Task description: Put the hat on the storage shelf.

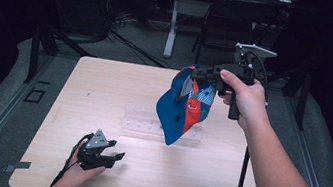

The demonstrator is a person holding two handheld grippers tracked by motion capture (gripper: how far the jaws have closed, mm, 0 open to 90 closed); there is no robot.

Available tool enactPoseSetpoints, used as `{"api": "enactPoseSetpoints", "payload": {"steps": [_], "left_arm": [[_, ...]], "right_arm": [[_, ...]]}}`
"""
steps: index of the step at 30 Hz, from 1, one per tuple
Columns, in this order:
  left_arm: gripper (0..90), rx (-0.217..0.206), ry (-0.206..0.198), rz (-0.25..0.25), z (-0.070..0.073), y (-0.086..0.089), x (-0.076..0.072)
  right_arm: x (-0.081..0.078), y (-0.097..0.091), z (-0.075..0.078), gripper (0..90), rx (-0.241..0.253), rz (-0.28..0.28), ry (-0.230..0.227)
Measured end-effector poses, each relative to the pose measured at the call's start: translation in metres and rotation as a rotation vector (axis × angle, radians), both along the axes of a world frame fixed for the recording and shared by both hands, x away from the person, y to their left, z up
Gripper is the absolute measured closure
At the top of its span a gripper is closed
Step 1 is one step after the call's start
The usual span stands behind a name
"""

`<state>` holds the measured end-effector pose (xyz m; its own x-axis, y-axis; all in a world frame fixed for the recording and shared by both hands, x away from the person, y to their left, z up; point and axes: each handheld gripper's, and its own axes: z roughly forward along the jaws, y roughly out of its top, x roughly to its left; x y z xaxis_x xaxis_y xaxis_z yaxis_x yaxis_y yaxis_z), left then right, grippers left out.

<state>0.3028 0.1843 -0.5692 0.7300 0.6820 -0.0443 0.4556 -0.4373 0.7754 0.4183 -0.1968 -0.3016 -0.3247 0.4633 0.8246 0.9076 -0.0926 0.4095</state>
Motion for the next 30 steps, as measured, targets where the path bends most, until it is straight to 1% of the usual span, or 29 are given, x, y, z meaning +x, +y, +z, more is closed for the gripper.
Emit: {"api": "enactPoseSetpoints", "payload": {"steps": [3, 6, 10, 12, 13, 14, 15, 17, 20, 23, 26, 27, 28, 29, 30], "left_arm": [[42.8, 0.002, -0.029, -0.015, 0.005, -0.007, -0.002], [42.8, -0.034, -0.053, -0.016, 0.014, -0.016, -0.003], [43.3, -0.057, -0.096, -0.047, 0.027, -0.034, -0.004], [42.9, -0.051, -0.13, -0.076, 0.032, -0.046, -0.006], [42.5, -0.047, -0.157, -0.092, 0.035, -0.053, -0.007], [42.5, -0.053, -0.169, -0.098, 0.037, -0.056, -0.008], [41.9, -0.072, -0.184, -0.105, 0.038, -0.062, -0.008], [40.9, -0.086, -0.199, -0.103, 0.041, -0.071, -0.007], [40.9, -0.118, -0.223, -0.092, 0.046, -0.084, -0.004], [41.7, -0.129, -0.237, -0.092, 0.053, -0.098, -0.003], [43.5, -0.117, -0.251, -0.096, 0.059, -0.11, -0.001], [45.0, -0.109, -0.262, -0.093, 0.06, -0.114, 0.0], [45.0, -0.098, -0.273, -0.087, 0.061, -0.118, 0.0], [47.9, -0.089, -0.281, -0.076, 0.061, -0.121, 0.002], [47.9, -0.085, -0.279, -0.071, 0.061, -0.123, 0.003]], "right_arm": [[0.005, 0.002, -0.001, 77.5, 0.002, -0.017, -0.002], [0.008, 0.004, -0.003, 77.5, 0.003, -0.038, -0.002], [0.011, 0.007, -0.005, 77.4, 0.0, -0.042, -0.001], [0.012, 0.009, -0.007, 77.5, -0.004, -0.036, 0.001], [0.013, 0.01, -0.009, 77.5, 0.003, -0.037, 0.003], [0.013, 0.01, -0.009, 77.5, 0.003, -0.037, 0.003], [0.013, 0.011, -0.009, 77.5, 0.004, -0.037, 0.003], [0.013, 0.012, -0.01, 77.4, 0.006, -0.036, 0.002], [0.014, 0.012, -0.011, 77.4, 0.013, -0.041, 0.002], [0.015, 0.012, -0.011, 77.4, 0.013, -0.038, 0.001], [0.015, 0.012, -0.012, 77.5, 0.015, -0.041, 0.0], [0.015, 0.012, -0.012, 77.4, 0.016, -0.042, 0.0], [0.015, 0.012, -0.012, 77.4, 0.016, -0.042, 0.0], [0.015, 0.011, -0.012, 77.4, 0.016, -0.04, 0.0], [0.015, 0.011, -0.012, 77.4, 0.016, -0.04, 0.0]]}}
